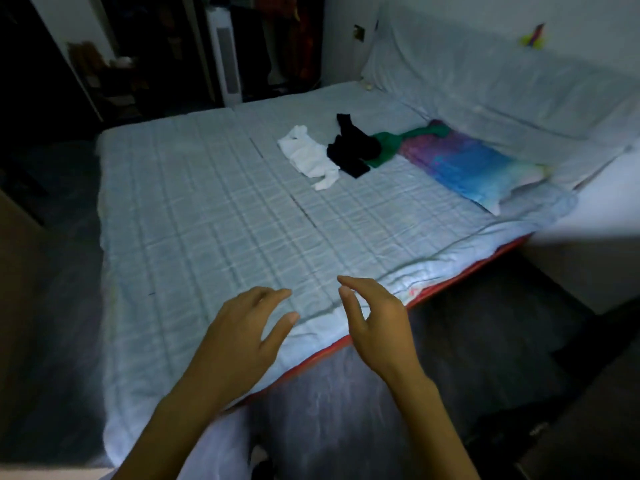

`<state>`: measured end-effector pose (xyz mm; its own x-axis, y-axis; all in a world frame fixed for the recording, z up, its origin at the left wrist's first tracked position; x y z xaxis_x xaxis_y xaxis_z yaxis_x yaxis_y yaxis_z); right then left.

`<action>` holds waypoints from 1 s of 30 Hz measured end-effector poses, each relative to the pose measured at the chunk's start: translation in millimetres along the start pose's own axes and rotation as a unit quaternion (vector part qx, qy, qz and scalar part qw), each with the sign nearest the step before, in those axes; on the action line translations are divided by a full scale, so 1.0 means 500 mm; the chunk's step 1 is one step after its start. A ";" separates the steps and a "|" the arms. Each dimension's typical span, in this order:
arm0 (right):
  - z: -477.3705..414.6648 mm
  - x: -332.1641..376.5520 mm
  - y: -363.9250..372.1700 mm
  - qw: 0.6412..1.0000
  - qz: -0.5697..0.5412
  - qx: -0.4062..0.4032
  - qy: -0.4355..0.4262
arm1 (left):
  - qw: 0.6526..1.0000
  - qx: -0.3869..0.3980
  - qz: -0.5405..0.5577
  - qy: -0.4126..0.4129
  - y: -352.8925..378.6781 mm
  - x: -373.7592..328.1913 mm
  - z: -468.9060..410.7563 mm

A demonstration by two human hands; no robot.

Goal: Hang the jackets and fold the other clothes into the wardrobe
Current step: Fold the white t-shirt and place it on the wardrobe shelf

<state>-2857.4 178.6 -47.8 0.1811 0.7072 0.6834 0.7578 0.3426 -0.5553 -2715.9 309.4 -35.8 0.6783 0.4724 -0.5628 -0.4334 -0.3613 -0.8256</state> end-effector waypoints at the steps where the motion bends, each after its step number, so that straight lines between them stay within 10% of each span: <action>1: -0.003 -0.023 -0.007 1.000 0.003 0.002 0.007 | 1.000 0.011 0.002 0.006 0.020 -0.012 -0.023; 19: -0.452 -0.432 -0.136 0.987 0.139 0.030 0.069 | 0.992 0.096 0.074 0.046 0.265 -0.180 -0.679; 30: -0.689 -0.704 -0.041 0.984 0.082 0.136 0.076 | 0.992 0.096 0.032 -0.071 0.394 -0.144 -0.939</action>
<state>-2720.7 -290.6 -113.8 0.3941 0.6734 0.6255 0.5185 0.3991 -0.7562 -2571.5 -173.5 -138.8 0.5606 0.5669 -0.6036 -0.5881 -0.2406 -0.7722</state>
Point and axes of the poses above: each hand's wrist, its own z-axis away from the middle knuckle, its own y-axis out of the palm, x = y × z, the point moved 6 cm from there along -z, towards the middle knuckle, and after that the axes turned 12 degrees about -y, right-handed, at the moved point
